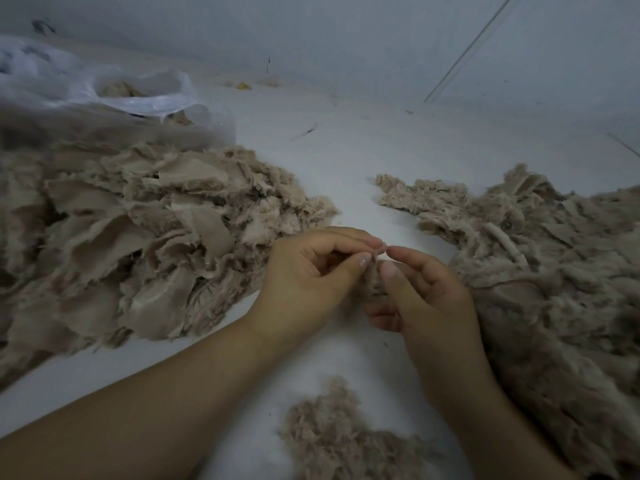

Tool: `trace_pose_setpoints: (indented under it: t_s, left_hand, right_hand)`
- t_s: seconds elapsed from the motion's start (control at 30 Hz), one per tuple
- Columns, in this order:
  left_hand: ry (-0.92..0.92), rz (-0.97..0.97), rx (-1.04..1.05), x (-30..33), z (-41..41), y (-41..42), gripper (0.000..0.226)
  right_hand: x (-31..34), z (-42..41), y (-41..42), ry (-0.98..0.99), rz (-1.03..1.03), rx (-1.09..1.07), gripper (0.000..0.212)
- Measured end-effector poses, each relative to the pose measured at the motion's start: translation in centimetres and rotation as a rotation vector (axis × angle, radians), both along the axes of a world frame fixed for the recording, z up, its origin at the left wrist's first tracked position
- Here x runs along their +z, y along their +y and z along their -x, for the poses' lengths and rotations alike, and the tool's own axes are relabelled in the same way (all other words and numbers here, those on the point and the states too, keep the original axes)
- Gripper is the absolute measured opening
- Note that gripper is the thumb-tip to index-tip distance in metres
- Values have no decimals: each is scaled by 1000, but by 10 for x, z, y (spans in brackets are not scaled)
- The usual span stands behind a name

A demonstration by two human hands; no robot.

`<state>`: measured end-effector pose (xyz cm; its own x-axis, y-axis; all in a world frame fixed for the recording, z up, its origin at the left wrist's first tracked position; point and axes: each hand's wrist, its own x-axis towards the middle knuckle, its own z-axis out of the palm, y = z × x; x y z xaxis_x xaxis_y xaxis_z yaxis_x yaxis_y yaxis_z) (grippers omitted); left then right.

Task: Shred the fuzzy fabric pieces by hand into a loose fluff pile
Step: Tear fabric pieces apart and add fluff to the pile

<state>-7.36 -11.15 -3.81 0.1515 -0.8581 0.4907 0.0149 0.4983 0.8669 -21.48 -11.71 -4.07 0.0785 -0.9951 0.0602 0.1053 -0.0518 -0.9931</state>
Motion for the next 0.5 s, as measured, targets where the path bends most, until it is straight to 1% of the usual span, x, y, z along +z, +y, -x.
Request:
trace_pose_setpoints:
  t_s: [0.1,0.17,0.23,0.33,0.37,0.43,0.47,0.5]
  left_hand:
    - [95,-68,-66,2,1,2,17]
    - [160,-116,-131,1,0,1,17]
    - [194,-163,-135,-1,-1,-1,18]
    - [119,-202,32,-3,-3,-5,17]
    - [89,-235,61,-4,-3,-6,19]
    - [7,-330,58,-6,-1,-5,34]
    - [-33,-363,32,-6,0,-5,34]
    - [-47,-374,4,-6,2,-4,26]
  right_hand:
    - [0,0,0,24,21,52,17]
    - [-1,0,1,36,27,75,11]
    - [-2,1,0,50,17,61,7]
    - [-2,1,0,51,1,12,9]
    - [-2,2,0,48,1,1,11]
    - [0,2,1,34,-2,-13,13]
    - [1,2,1,28,-7,-16,15]
    - [1,2,1,25,-13,-17,20]
